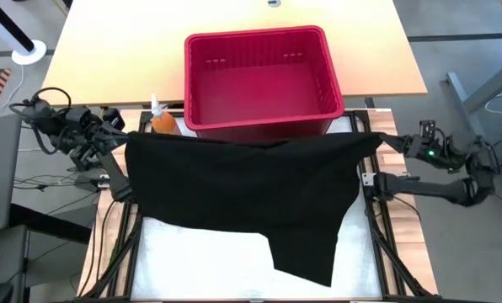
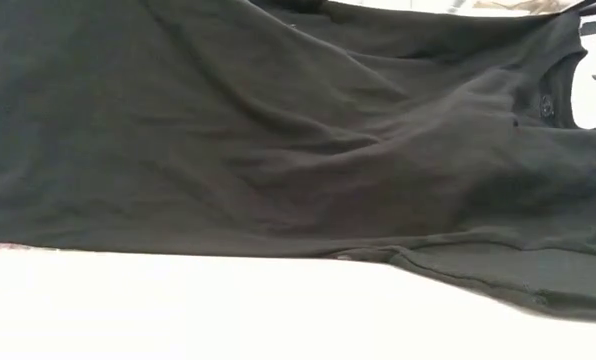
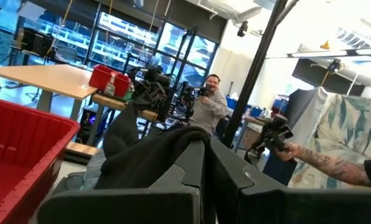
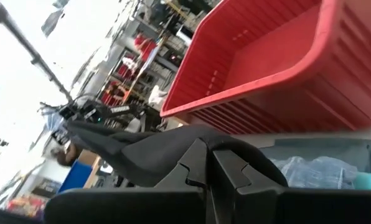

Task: Fold Laundry from Bin
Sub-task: Fold the black shirt

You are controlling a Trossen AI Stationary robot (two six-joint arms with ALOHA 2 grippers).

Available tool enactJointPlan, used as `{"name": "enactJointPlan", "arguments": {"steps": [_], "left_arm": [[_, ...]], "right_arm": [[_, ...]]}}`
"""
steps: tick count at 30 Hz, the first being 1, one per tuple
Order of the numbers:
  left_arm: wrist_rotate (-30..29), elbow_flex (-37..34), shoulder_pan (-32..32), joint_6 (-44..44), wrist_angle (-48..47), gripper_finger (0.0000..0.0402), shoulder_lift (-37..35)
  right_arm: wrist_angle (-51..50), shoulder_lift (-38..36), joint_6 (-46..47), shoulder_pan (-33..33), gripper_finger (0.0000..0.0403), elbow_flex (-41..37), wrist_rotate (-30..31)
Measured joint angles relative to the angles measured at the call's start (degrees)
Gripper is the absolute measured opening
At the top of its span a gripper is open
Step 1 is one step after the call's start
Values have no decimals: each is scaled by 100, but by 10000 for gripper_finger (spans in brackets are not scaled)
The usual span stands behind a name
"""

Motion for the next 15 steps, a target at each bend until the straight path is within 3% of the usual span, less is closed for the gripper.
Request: {"name": "enactJointPlan", "arguments": {"steps": [7,11,15], "left_arm": [[57,-2,68,-60,-106,0,0],[56,-6,71,-89,2,0,1],[102,-193,71,359,733,0,9]], "right_arm": [[-390,7,-276,-1356,27,670,-996],[-685,2,-308,-1776,27,1354,-1222],[-808,0,-282,-2098,27,1763,-1565]]}}
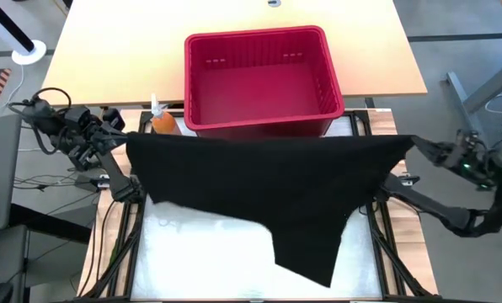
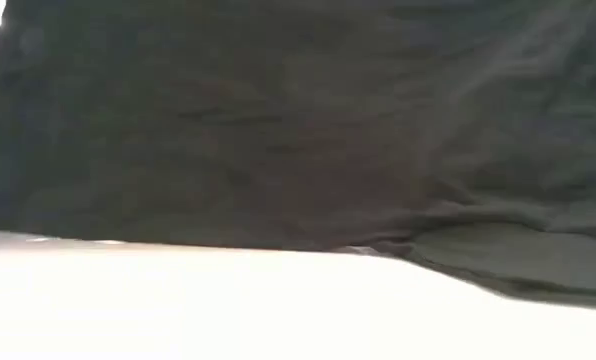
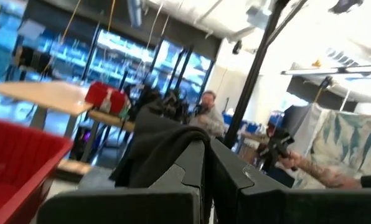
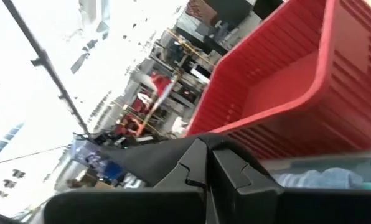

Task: Fold Laundry from Bin
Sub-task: Fold the black shirt

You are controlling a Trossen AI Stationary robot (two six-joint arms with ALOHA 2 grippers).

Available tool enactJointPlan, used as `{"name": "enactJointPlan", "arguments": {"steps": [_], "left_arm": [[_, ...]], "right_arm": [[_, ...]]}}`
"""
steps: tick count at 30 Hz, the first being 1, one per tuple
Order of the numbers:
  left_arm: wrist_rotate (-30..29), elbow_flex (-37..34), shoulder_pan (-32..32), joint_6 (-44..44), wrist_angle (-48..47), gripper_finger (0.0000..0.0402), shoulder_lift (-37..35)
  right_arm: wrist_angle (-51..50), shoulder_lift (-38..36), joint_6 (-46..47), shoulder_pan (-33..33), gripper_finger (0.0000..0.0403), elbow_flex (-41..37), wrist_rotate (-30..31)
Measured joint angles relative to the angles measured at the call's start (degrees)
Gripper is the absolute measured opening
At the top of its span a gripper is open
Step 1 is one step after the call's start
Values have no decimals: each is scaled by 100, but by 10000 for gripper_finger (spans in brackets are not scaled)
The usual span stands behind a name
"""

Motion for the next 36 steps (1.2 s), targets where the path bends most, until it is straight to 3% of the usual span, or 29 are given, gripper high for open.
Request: {"name": "enactJointPlan", "arguments": {"steps": [8,14,21,25,28,36], "left_arm": [[713,-585,0,925,2002,0,262],[863,-611,0,1049,2386,0,762],[989,-611,0,1135,2528,0,1014],[743,-611,0,1184,2620,0,1016],[465,-611,0,1263,2750,0,1014],[421,-611,0,1393,2852,0,1014]], "right_arm": [[525,0,263,-1039,27,298,-1356],[1050,0,256,-2012,27,562,-2352],[156,0,17,-2225,27,1087,-2331],[-246,0,19,-2244,27,1223,-2259],[-257,0,22,-2323,27,1230,-2219],[-229,0,27,-2492,27,1209,-2157]]}}
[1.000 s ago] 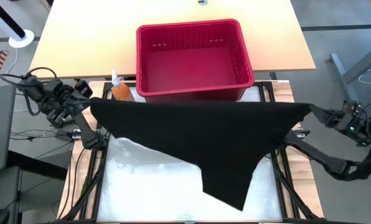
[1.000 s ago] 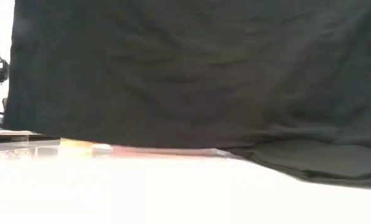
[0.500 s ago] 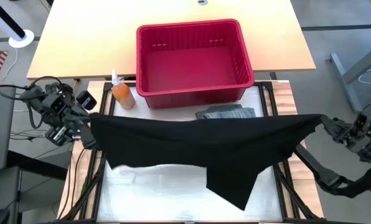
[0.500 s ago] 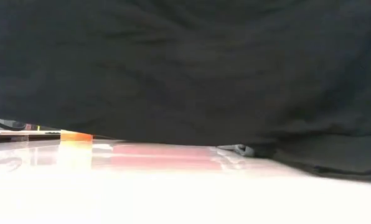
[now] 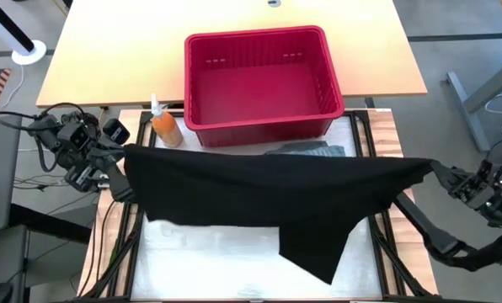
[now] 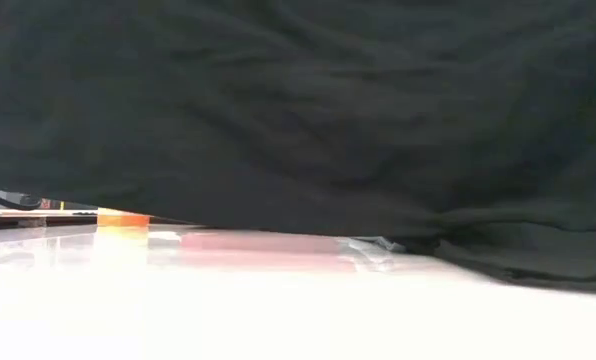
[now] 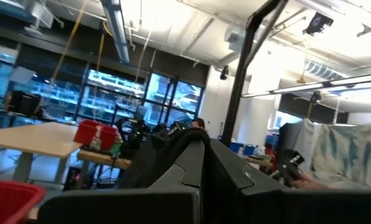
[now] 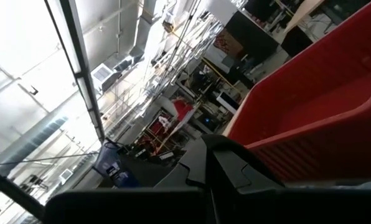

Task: Fold Laundry from Bin
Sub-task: Fold the black shirt

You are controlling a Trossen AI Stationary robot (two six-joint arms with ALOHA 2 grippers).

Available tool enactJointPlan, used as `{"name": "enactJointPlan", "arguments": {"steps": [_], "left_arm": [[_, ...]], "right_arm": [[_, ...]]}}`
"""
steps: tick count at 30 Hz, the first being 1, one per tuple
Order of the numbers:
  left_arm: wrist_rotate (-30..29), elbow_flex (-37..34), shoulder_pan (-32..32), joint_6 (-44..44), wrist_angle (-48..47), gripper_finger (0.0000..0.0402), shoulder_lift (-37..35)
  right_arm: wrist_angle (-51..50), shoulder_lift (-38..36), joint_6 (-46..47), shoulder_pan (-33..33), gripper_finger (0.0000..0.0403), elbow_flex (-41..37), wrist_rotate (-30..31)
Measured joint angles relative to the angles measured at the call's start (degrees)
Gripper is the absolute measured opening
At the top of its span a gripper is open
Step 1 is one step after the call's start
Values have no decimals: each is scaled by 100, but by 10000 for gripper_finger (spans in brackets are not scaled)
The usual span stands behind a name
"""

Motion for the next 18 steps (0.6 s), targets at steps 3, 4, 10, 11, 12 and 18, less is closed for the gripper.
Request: {"name": "enactJointPlan", "arguments": {"steps": [3,4,10,11,12,18], "left_arm": [[-79,0,0,250,260,0,0],[-81,0,0,348,388,0,0],[-4,2,0,550,603,0,-4],[-4,2,0,550,604,0,-4],[-6,2,0,550,609,0,-4],[-71,2,0,862,1259,0,-2]], "right_arm": [[63,0,94,2,27,-150,15],[126,0,124,0,27,-217,17],[817,0,250,-160,27,-633,-121],[893,0,271,-158,27,-693,-133],[969,0,294,-150,27,-750,-138],[1360,8,562,-8,27,-1043,153]]}}
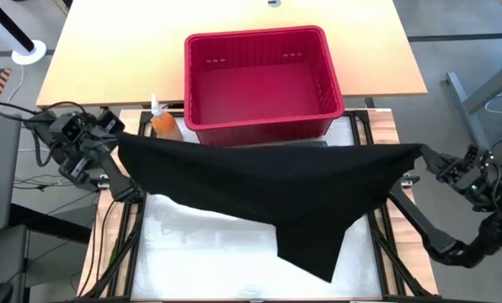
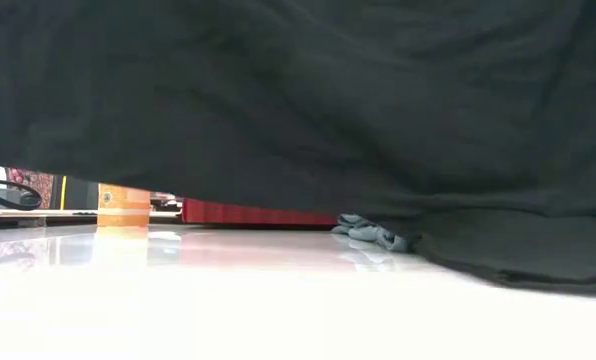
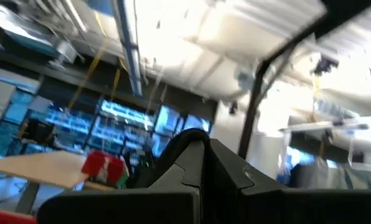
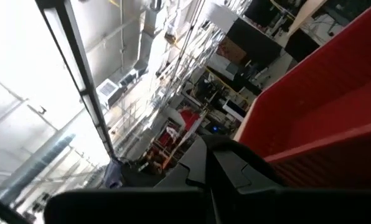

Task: Fold Laundry from Bin
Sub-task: Fold the black shirt

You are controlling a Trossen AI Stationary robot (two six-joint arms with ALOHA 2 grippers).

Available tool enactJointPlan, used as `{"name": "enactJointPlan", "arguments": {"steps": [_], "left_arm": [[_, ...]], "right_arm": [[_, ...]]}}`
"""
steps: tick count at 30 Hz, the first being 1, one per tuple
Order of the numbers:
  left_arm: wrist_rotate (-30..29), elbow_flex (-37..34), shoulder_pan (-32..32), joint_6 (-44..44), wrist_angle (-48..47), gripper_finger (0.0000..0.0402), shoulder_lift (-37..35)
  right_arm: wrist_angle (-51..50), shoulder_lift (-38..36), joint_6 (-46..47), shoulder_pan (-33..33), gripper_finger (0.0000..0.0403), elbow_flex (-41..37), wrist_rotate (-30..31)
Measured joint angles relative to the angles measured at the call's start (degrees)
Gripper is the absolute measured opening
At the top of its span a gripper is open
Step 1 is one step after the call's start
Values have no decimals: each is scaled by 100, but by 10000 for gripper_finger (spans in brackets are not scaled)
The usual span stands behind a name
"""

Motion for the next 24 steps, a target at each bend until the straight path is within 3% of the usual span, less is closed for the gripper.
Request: {"name": "enactJointPlan", "arguments": {"steps": [7,10,15,24], "left_arm": [[-418,0,0,907,1505,0,-4],[-413,0,-2,1019,1826,0,-2],[-68,0,-2,976,1899,0,23],[386,0,-1,709,1854,0,280]], "right_arm": [[431,8,-19,479,27,-48,1200],[1250,8,297,609,27,-196,1642],[2824,225,614,609,27,-534,1231],[2860,565,545,289,27,-523,406]]}}
